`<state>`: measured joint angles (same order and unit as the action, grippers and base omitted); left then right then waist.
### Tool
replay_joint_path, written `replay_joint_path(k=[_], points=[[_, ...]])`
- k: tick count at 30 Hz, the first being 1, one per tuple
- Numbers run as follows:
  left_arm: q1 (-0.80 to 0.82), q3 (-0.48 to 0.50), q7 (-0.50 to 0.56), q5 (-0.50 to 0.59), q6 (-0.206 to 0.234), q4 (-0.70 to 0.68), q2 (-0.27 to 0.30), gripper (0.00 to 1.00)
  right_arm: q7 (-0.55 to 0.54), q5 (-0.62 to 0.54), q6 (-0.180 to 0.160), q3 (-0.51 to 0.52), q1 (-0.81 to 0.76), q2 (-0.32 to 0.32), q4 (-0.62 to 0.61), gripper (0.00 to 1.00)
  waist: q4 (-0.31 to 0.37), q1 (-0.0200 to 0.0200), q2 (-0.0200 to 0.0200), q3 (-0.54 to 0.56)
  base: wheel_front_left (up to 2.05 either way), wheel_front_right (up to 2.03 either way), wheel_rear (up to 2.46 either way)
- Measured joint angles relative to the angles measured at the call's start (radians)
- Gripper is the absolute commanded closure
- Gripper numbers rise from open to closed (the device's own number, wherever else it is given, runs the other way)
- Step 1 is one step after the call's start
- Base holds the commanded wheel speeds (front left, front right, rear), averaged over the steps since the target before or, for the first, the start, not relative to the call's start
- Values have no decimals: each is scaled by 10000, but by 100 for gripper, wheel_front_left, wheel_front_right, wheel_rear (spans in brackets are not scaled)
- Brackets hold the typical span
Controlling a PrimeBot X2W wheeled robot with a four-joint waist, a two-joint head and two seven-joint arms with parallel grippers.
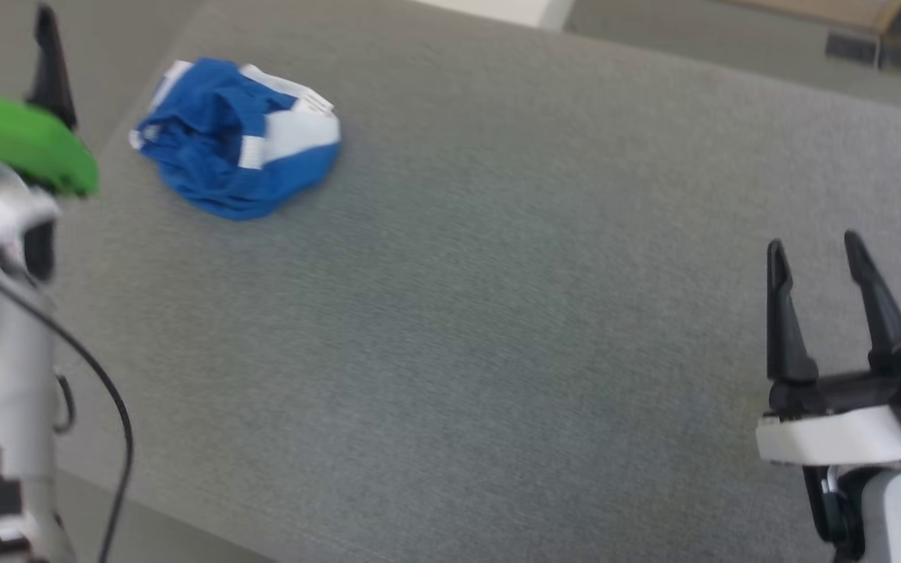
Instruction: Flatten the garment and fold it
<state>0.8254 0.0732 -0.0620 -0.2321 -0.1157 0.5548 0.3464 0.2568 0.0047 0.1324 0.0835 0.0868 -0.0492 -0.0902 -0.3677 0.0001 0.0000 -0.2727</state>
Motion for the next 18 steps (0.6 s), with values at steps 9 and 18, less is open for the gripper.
replay_joint_path(k=[9, 18], points=[[1920, -2957, 4113, -2462, -111, 1166, 1499, 0, 0, -17, 0, 180, 449, -2, -332, 0, 857, 1, 1, -1273, 0, 0, 0], [2561, -4554, 8289, -5494, -125, 782, 3290, 0, 0, -132, 0, 134, 951, -2, -713, 0, 1596, 0, 0, -2487, 0, 0, 0]])
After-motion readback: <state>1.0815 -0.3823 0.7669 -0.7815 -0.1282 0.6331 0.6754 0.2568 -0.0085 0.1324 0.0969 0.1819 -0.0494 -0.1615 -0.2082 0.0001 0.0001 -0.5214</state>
